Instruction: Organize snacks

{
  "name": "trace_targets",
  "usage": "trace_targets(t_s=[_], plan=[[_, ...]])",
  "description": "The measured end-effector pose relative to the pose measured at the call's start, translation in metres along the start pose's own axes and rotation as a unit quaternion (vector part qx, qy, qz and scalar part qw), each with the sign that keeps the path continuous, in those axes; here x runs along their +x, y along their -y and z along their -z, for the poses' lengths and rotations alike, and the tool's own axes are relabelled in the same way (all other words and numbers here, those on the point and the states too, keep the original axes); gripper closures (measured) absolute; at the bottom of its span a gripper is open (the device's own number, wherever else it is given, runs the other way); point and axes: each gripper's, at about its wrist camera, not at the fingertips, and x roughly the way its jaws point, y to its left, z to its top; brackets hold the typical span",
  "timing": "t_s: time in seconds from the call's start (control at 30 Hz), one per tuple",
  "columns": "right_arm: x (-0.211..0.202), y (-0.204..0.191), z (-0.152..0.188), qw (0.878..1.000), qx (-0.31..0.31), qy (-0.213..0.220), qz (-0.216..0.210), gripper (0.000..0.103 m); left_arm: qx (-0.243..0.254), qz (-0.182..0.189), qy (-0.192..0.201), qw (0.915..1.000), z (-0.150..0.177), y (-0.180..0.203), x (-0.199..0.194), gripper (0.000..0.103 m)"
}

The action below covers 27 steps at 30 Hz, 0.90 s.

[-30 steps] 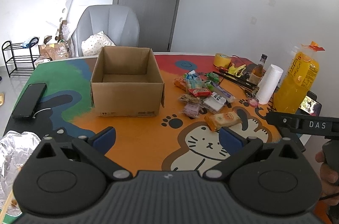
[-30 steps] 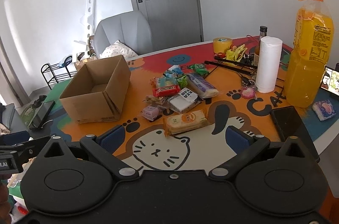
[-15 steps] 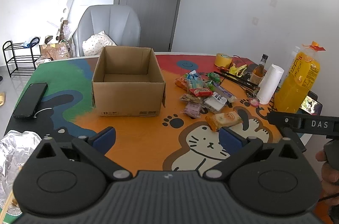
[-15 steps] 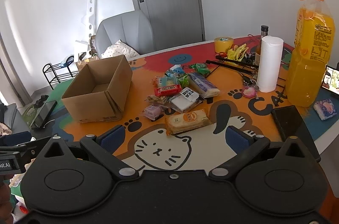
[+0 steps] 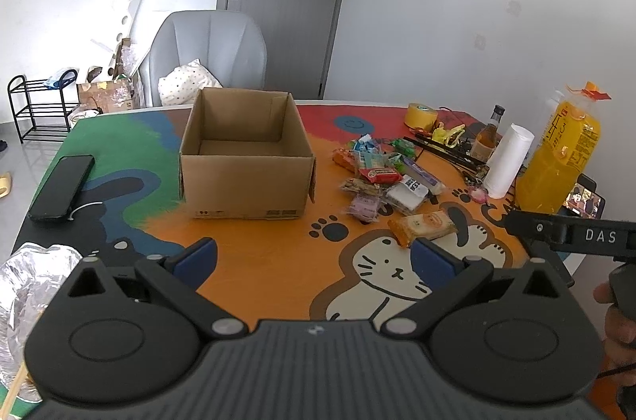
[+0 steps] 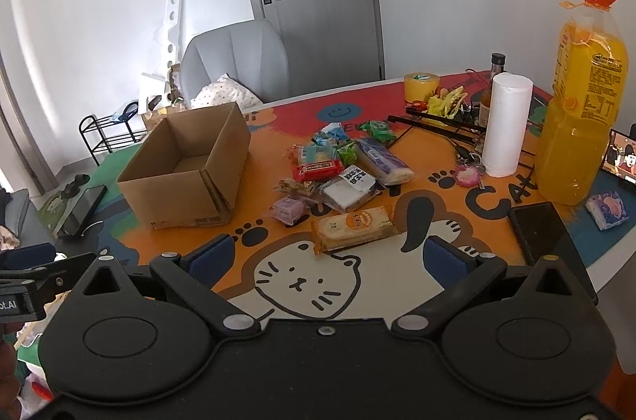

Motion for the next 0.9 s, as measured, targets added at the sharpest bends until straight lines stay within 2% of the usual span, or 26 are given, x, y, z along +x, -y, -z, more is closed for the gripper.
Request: trace_targets(t_s=[0.37,0.63,0.8,0.9], plan=[[0.003,-0.003,0.001,1.000,-0.003,0.004,0.001,0.000,-0.001,-0.002,-0.001,1.0000,0.000,-0.003,0.001,0.000],[0.021,-0.003,-0.002,1.000,-0.002,-0.005,0.015,0.000,0.000,-0.003,0.002,1.0000,-0.002,-0.006,0.020,0.000],[0.031,0.000,-0.005,1.000,0.006,0.002,-0.020,0.000,-0.013,-0.003,0.003,0.9999,-0.007,-0.012,0.026,0.000],[0.041,0.000,-0.008,1.000,0.001,0.002,-0.018,0.000,-0.012,-0.007,0.006,0.9999,-0.010,-0.012,0.032,0.000]])
